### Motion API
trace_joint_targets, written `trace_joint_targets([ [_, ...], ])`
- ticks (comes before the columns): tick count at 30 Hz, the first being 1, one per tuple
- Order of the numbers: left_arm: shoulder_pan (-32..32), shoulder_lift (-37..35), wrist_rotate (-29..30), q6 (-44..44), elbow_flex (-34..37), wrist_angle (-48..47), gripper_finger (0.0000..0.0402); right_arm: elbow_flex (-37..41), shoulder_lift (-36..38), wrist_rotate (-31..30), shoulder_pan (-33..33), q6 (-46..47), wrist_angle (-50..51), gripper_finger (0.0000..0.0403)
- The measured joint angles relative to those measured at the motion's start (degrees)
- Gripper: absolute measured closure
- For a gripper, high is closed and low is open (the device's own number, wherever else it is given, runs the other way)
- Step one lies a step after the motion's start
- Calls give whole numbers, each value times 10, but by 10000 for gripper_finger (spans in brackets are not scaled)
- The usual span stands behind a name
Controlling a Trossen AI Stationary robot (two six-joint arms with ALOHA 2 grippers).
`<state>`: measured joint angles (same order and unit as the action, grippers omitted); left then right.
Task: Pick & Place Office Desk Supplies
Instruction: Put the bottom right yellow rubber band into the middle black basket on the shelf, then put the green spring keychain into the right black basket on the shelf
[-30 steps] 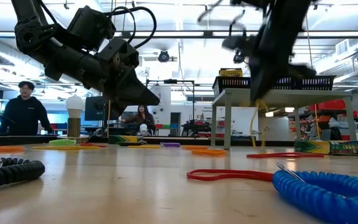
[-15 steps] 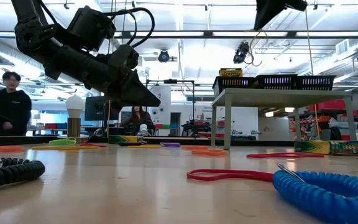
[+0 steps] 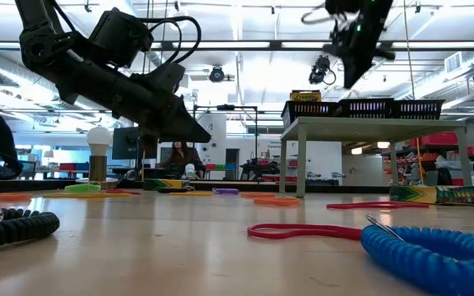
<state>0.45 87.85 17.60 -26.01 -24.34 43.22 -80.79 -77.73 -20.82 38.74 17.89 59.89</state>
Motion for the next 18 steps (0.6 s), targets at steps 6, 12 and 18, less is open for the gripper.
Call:
trace_joint_targets([
  [6, 0, 0, 23, -27, 0, -2, 392, 49, 0, 31, 43, -6, -19, 387],
  [12, 7, 0, 43, -54, 0, -3, 384, 44, 8, 31, 49, -8, -10, 314],
  [18, 8, -1, 42, -93, -22, -85, 396, 13, 32, 66, 39, -11, 18, 253],
])
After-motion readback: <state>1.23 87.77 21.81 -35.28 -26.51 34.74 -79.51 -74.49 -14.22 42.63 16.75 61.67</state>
